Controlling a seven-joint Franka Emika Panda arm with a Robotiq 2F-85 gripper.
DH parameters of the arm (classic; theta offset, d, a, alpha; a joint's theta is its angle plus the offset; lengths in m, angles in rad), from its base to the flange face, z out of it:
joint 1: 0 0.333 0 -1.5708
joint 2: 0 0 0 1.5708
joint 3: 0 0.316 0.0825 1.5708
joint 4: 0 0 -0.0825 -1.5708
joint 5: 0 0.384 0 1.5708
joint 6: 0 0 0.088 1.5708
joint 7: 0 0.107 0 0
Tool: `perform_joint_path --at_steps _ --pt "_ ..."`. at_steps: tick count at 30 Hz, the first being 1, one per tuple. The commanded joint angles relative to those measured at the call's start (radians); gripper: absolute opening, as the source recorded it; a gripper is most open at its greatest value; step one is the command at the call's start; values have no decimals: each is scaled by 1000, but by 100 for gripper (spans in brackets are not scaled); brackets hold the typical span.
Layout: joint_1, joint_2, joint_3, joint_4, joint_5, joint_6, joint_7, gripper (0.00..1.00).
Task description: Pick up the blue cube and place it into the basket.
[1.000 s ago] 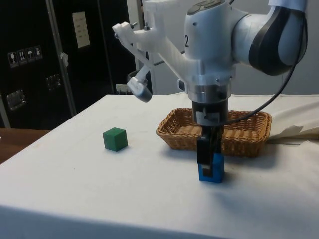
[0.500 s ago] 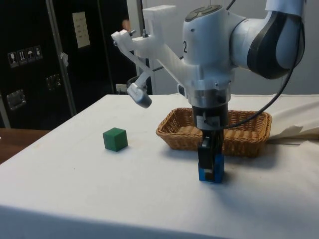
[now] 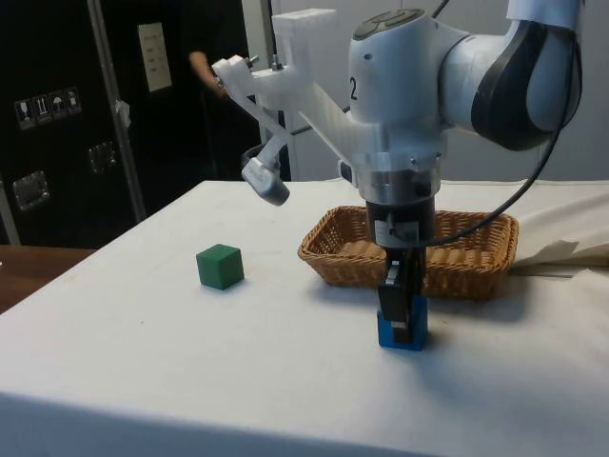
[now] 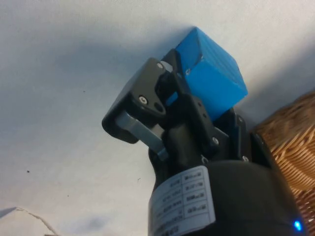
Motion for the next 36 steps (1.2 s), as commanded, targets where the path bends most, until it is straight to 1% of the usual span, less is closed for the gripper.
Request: perform_joint_path --at_steps 1,5,6,8,13,14,15,19,21,22,23,24,28,29,31,32,33,34,36 --pt "4 -13 -5 -2 -11 -3 12 0" --pt "1 -22 1 3 1 -3 7 0" --pt "-1 -9 0 7 0 0 2 0" --pt "-1 -34 2 6 6 -3 3 0" --pt "-2 -61 2 15 14 -11 -4 0" --pt "-1 -63 -1 9 2 -8 2 0" --pt "-2 -61 2 15 14 -11 -4 0" --pt "-5 -77 -2 34 18 -24 -14 0" --pt "-4 -83 -5 41 19 -28 -17 0" --pt "-5 -87 -9 49 20 -33 -21 0" --pt "-3 -95 -14 47 2 -33 -7 0" --pt "-5 -89 -12 53 20 -34 -23 0" --pt "-7 -96 -23 68 22 -40 -35 0" --pt "-8 -100 -31 74 24 -42 -43 0" --pt "-8 -101 -36 77 25 -42 -49 0" --pt "-9 -104 -46 82 27 -42 -59 0" --pt "-6 -111 -48 80 3 -46 -37 0" --pt "-9 -106 -52 84 28 -42 -63 0" --pt "-9 -110 -63 87 28 -43 -72 0"
